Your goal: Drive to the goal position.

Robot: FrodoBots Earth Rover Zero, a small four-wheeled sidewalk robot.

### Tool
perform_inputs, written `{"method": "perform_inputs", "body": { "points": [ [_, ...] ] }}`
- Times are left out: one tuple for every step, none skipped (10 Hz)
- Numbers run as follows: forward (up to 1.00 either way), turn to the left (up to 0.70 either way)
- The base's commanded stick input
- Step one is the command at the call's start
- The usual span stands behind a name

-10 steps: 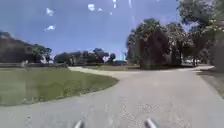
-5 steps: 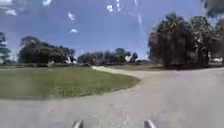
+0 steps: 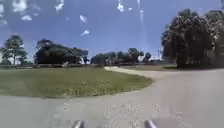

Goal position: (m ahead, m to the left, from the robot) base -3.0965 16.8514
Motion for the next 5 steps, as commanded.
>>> {"method": "perform_inputs", "body": {
  "points": [
    [0.0, 0.5],
    [0.0, 0.5],
    [0.0, 0.5],
    [0.0, 0.5],
    [0.0, 0.5]
  ]
}}
